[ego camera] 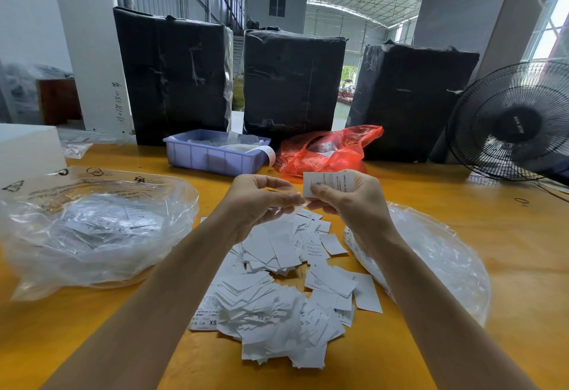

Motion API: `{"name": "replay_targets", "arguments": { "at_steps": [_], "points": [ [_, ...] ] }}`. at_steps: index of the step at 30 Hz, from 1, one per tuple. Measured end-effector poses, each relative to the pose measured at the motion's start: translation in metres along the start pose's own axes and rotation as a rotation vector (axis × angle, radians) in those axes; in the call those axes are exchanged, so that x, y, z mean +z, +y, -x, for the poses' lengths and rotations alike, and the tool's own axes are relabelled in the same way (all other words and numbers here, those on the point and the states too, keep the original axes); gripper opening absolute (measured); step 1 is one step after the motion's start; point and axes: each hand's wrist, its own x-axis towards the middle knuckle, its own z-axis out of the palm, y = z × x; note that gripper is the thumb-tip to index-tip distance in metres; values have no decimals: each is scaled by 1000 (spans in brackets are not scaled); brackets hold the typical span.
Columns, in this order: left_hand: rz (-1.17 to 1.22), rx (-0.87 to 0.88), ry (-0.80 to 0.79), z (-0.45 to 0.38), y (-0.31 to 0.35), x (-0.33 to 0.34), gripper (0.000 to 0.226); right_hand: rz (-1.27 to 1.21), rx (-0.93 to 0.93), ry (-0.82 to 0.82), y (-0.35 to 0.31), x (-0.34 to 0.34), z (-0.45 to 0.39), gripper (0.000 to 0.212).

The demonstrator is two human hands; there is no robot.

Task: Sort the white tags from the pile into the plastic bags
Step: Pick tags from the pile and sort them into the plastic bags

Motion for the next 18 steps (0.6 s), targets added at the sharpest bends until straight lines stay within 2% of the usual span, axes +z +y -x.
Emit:
{"name": "replay_targets", "arguments": {
  "at_steps": [7, 13, 18],
  "points": [
    [15, 1, 12, 0, 0, -1, 28, -10, 30, -20, 0, 1, 0, 13],
    [-14, 27, 17, 1, -1, -1, 35, -66, 62, -14, 0, 0, -1, 12],
    [-8, 11, 30, 0, -1, -1, 27, -19, 138, -74, 1, -1, -2, 11]
  ]
}}
